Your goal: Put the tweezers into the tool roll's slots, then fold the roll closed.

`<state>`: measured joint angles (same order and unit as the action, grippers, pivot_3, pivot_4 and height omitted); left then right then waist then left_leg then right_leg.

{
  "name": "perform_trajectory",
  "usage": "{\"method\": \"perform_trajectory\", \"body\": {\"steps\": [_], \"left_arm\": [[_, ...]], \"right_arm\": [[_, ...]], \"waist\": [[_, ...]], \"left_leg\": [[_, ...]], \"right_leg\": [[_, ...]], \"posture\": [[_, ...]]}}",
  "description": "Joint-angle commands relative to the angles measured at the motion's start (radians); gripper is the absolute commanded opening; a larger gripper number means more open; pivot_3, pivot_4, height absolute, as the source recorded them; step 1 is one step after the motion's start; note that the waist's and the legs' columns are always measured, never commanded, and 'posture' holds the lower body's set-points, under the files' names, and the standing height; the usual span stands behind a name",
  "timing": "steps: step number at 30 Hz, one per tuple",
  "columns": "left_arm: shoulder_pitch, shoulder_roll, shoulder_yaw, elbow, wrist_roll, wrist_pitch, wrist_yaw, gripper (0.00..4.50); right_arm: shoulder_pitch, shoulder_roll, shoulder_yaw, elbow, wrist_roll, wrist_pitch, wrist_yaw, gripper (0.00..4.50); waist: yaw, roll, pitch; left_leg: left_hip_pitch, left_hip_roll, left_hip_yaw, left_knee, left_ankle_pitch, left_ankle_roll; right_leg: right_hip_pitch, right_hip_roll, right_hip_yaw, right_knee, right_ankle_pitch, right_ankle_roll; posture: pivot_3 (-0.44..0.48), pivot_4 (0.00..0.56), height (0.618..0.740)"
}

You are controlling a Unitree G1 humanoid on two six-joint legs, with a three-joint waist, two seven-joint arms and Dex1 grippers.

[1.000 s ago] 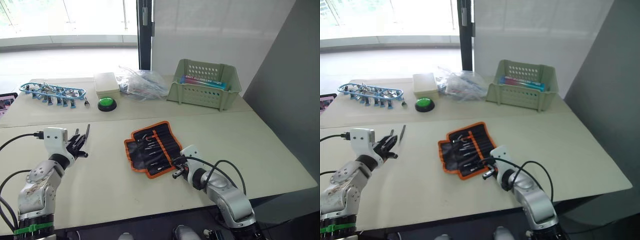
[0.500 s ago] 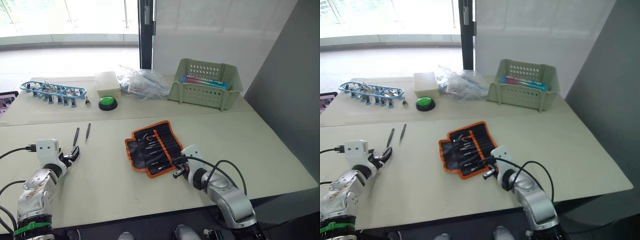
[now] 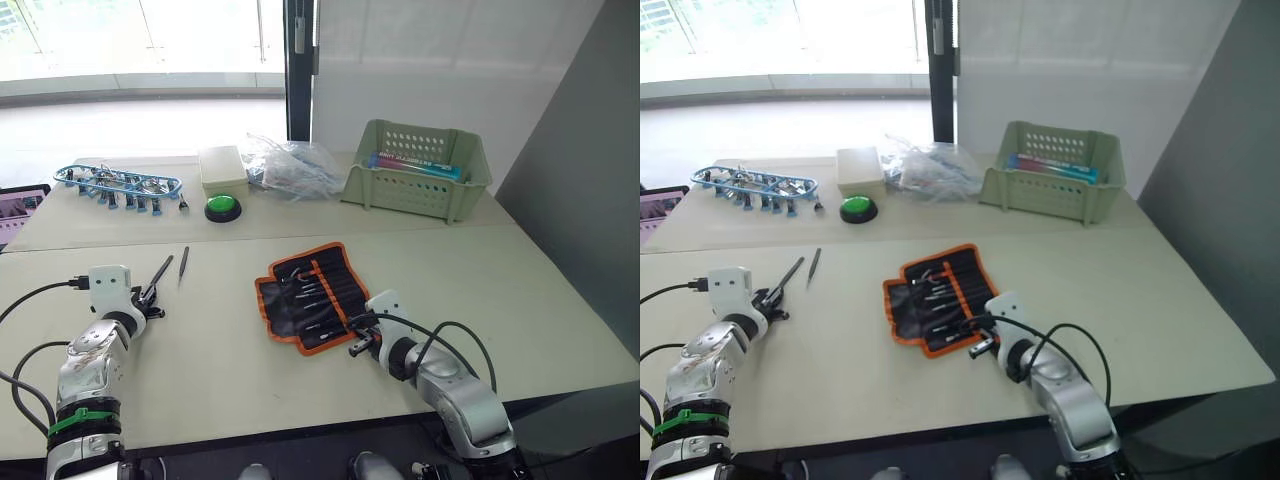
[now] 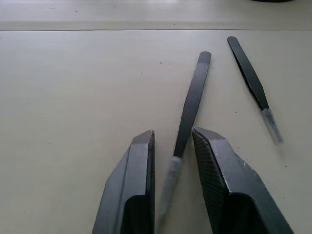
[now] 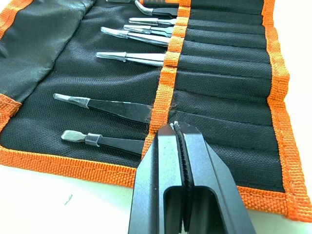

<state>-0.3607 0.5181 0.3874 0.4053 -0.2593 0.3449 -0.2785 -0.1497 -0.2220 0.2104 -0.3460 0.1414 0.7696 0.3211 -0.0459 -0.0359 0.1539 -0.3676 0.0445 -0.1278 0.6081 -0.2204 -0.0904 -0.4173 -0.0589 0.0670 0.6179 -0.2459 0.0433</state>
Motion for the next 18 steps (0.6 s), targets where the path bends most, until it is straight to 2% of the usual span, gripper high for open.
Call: {"method": "perform_trajectory", "body": {"steps": [1,8,11,15,18], "left_arm": [[-0.010,-0.017,-0.038,0.024,0.004,-0.013,-0.037,0.04],[0.006,0.004,-0.003,-0.042,-0.010,-0.038,-0.044,0.04],[0.012,0.027,0.013,-0.127,-0.020,-0.048,-0.055,0.04],[0.019,0.078,-0.027,-0.345,-0.066,-0.023,-0.172,0.04],[0.015,0.091,-0.069,-0.459,-0.135,0.040,-0.259,0.04]], "right_arm": [[0.040,-0.013,0.018,0.081,-0.011,0.082,-0.011,0.00],[0.036,-0.011,0.019,0.081,-0.012,0.085,-0.012,0.00],[0.035,-0.011,0.020,0.083,-0.013,0.083,-0.011,0.00],[0.031,-0.010,0.026,0.090,-0.014,0.081,-0.010,0.00],[0.032,-0.009,0.030,0.090,-0.014,0.081,-0.009,0.00]], "waist": [[0.002,0.000,0.000],[0.002,0.000,0.000],[0.001,-0.003,0.001],[0.000,-0.011,0.003],[0.000,-0.010,0.003]], "left_leg": [[0.000,0.000,0.000,0.000,0.000,0.000],[0.000,0.000,0.000,0.000,0.000,0.000],[-0.001,0.000,0.000,0.000,0.000,0.000],[-0.002,0.000,0.000,0.000,0.000,0.000],[-0.002,0.000,0.000,0.000,0.000,-0.001]], "right_leg": [[0.000,0.000,0.000,0.000,0.000,0.000],[0.001,0.000,0.000,0.000,0.000,0.000],[0.000,0.000,0.000,0.001,0.000,0.000],[-0.002,0.000,0.000,0.003,0.000,0.000],[-0.002,0.000,0.001,0.003,0.000,0.000]], "posture": [[0.000,0.150,0.736],[0.000,0.150,0.736],[0.000,0.150,0.736],[0.000,0.150,0.736],[0.000,0.150,0.736]]}}
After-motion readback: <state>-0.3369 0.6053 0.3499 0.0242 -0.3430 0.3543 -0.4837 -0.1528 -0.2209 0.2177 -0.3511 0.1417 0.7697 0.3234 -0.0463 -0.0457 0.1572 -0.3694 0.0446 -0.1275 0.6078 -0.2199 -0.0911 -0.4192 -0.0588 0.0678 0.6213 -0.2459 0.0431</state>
